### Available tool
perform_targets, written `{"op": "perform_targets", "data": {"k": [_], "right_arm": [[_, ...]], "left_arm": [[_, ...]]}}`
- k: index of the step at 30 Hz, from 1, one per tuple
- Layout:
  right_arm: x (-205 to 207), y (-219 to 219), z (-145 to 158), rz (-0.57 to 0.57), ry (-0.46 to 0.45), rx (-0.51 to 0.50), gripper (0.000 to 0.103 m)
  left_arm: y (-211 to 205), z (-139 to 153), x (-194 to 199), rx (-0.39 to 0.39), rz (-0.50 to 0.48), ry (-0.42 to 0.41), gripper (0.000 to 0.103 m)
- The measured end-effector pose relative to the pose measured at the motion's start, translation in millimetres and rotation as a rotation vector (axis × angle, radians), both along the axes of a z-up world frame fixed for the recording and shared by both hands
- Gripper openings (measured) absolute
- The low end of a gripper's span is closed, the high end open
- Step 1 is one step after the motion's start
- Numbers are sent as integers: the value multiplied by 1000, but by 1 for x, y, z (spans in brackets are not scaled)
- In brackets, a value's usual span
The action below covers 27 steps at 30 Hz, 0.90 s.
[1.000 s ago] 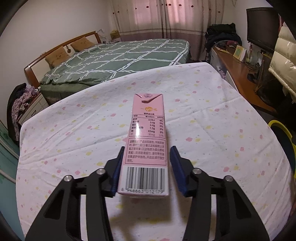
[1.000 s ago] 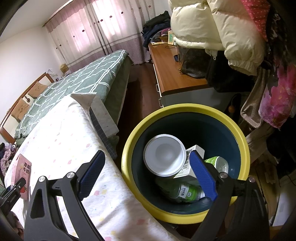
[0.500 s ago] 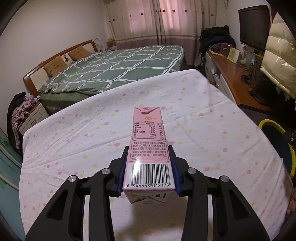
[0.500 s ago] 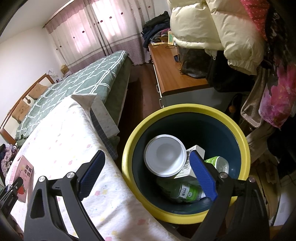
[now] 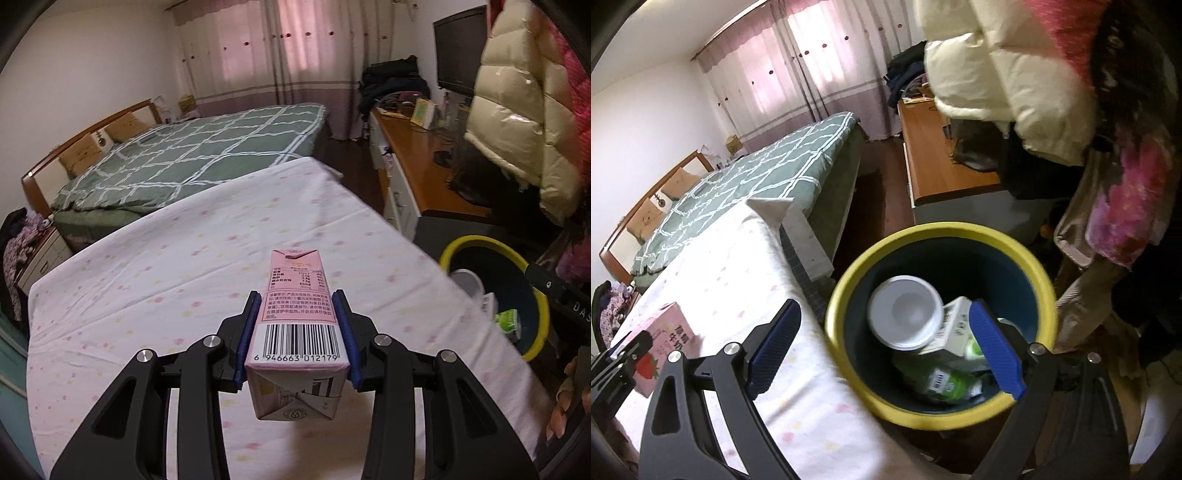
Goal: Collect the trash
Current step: 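Carry the pink carton over the bin and open the left tool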
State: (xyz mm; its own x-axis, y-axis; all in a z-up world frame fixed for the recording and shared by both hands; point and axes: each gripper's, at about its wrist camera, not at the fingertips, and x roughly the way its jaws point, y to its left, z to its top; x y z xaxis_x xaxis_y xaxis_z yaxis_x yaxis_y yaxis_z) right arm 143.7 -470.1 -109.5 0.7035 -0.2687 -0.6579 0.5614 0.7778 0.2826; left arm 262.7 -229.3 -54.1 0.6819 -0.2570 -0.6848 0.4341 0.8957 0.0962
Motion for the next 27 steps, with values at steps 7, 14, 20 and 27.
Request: {"op": "perform_targets", "data": {"k": [7,14,20,27], "right_arm": [[-38,-29,8,-46,-21,-12,88],[-66,-61,-1,-93,5,-8,88],[-82,-77,-6,-116,21,-15,88],[-97,-91,-8,-139,27,-17,88]], "left_arm": [[-50,11,-25,-16,-88,-5,39],[-119,14,-46,-30,-202,14,39],[-174,-3,-55,-22,-270,67,39],[-222,-29,-59,1,-324,149,39]]}}
